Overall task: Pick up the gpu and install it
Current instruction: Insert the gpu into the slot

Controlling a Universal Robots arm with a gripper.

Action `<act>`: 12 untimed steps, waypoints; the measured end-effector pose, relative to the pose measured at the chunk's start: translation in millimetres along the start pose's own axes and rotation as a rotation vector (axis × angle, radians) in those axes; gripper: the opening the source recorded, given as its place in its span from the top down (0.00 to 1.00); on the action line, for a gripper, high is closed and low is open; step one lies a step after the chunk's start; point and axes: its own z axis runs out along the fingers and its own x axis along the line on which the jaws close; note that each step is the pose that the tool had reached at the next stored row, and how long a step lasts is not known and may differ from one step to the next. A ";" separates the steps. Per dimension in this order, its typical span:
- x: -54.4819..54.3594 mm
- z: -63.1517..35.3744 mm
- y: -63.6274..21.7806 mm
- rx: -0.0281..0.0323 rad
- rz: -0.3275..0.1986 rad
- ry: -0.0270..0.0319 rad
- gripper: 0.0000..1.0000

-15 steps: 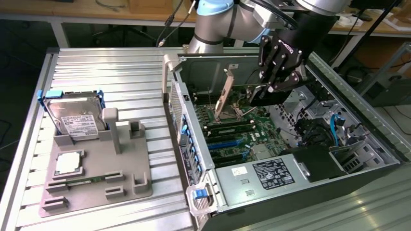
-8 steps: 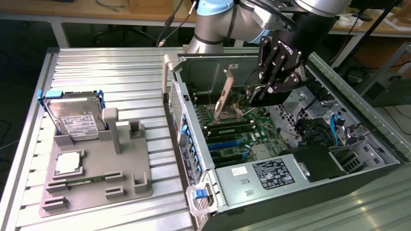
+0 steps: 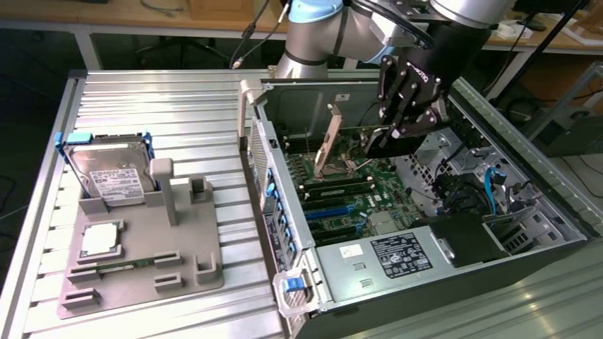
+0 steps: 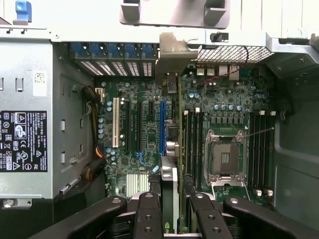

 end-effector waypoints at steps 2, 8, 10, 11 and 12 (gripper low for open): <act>0.0 1.0 0.0 -0.0001 0.000 0.0001 0.73; 0.1 2.2 -0.1 0.0000 0.000 0.0000 0.73; 0.1 3.2 -0.2 0.0000 0.000 0.0000 0.73; 0.1 4.2 -0.2 0.0000 0.000 0.0000 0.73; 0.1 4.8 -0.3 0.0000 0.000 0.0000 0.73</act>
